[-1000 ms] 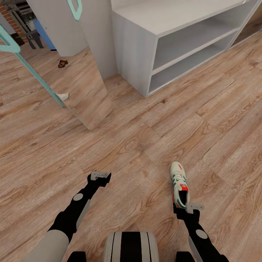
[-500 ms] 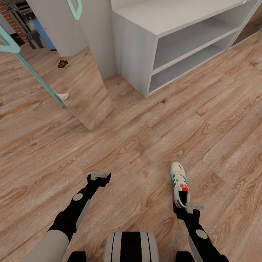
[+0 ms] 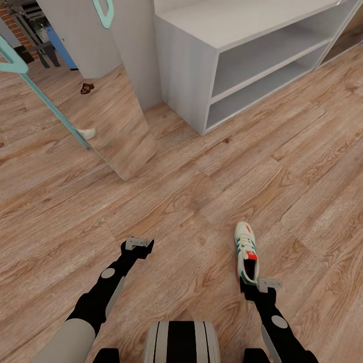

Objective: Pick up the two gym shoes and the two sandals from the corridor floor and place them onto the hallstand (shoe rack) in the corridor, making sure they are on the rack and not on the floor. Arrange them so the two gym shoes are next to each other and the two sandals are next to each other.

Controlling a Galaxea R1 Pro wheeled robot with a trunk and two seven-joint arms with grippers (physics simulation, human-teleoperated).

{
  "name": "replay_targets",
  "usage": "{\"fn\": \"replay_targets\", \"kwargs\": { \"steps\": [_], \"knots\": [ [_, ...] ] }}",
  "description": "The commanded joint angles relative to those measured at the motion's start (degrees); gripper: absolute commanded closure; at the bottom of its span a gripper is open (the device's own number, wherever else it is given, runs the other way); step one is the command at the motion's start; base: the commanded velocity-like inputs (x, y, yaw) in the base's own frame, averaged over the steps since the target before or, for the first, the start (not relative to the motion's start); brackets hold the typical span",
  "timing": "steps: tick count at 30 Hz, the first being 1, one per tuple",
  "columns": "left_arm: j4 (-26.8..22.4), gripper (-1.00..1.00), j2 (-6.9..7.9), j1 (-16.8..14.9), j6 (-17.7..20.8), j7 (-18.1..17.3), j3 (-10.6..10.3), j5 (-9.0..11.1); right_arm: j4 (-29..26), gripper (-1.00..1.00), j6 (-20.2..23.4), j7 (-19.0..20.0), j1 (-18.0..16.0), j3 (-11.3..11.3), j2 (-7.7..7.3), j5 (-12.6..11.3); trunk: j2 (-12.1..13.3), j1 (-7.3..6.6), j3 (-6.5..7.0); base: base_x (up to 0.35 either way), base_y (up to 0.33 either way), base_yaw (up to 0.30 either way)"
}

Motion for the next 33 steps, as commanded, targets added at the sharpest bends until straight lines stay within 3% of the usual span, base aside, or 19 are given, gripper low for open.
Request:
{"fn": "replay_targets", "kwargs": {
  "steps": [1, 12, 33],
  "knots": [
    [0.03, -1.0, 0.0, -0.02, -0.17, -0.16, 0.04, -0.01, -0.22, 1.0, -0.17, -0.16, -0.01, 0.05, -0.01, -0.13, -0.01, -0.01, -0.03, 0.0, 0.0, 0.0],
    [0.02, -1.0, 0.0, -0.01, -0.17, -0.16, 0.02, -0.04, -1.11, 1.0, -0.17, -0.16, -0.01, 0.09, -0.01, -0.13, -0.01, -0.01, -0.03, 0.0, 0.0, 0.0],
    [0.06, -1.0, 0.34, 0.1, 0.06, -0.05, 0.15, 0.29, -1.09, 1.0, -0.29, -0.14, 0.07, 0.26, 0.01, -0.04, 0.27, -0.55, 4.63, 0.0, 0.0, 0.0]
  ]
}}
